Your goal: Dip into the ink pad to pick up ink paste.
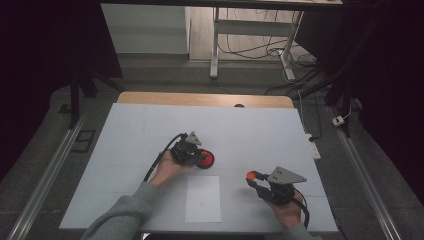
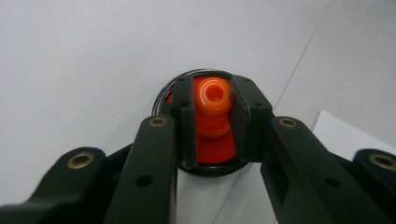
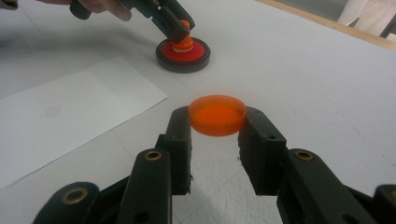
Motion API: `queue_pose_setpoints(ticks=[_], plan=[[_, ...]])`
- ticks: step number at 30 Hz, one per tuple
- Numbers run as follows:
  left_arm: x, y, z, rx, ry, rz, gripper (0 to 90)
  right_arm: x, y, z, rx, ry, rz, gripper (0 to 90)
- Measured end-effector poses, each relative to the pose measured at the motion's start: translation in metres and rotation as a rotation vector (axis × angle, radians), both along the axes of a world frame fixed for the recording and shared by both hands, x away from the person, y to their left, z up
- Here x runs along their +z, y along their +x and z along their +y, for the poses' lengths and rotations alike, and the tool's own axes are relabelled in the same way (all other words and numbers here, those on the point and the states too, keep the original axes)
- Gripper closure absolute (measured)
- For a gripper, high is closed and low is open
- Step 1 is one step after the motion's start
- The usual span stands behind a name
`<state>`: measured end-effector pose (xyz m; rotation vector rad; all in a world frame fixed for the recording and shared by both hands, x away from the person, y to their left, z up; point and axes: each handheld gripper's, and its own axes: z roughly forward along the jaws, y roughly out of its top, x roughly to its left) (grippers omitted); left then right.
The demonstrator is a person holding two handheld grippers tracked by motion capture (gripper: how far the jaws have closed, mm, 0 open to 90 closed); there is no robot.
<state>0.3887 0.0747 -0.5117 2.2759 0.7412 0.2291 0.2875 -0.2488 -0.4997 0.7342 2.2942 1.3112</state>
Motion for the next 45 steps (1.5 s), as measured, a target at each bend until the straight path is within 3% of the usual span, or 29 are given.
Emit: queue_pose_setpoints(ticks=[6,15,23,32,35,45], plan=[[0.002,0.000,-0.003,-0.002,0.024,-0.004,72.9,0.000,0.000,0.001,-0.002,-0.011,0.002,64.4],[0.000,-0.001,-0.002,-0.002,0.019,-0.013,73.0,0.000,0.000,0.001,-0.002,-0.011,0.004,64.4],[-0.003,-0.003,0.000,0.008,-0.014,-0.021,73.0,0.000,0.000,0.001,0.001,-0.008,0.005,64.4],[-0.002,-0.002,0.000,-0.012,-0.004,-0.032,72.8,0.000,0.000,0.000,0.001,0.000,0.000,64.4],[0.001,-0.001,0.002,-0.012,-0.053,-0.024,72.8,0.000,0.000,0.000,-0.002,0.002,-0.001,64.4],[0.011,-0.002,0.008,-0.002,-0.083,-0.033,72.8,0.001,0.000,0.000,0.003,0.000,-0.002,64.4]])
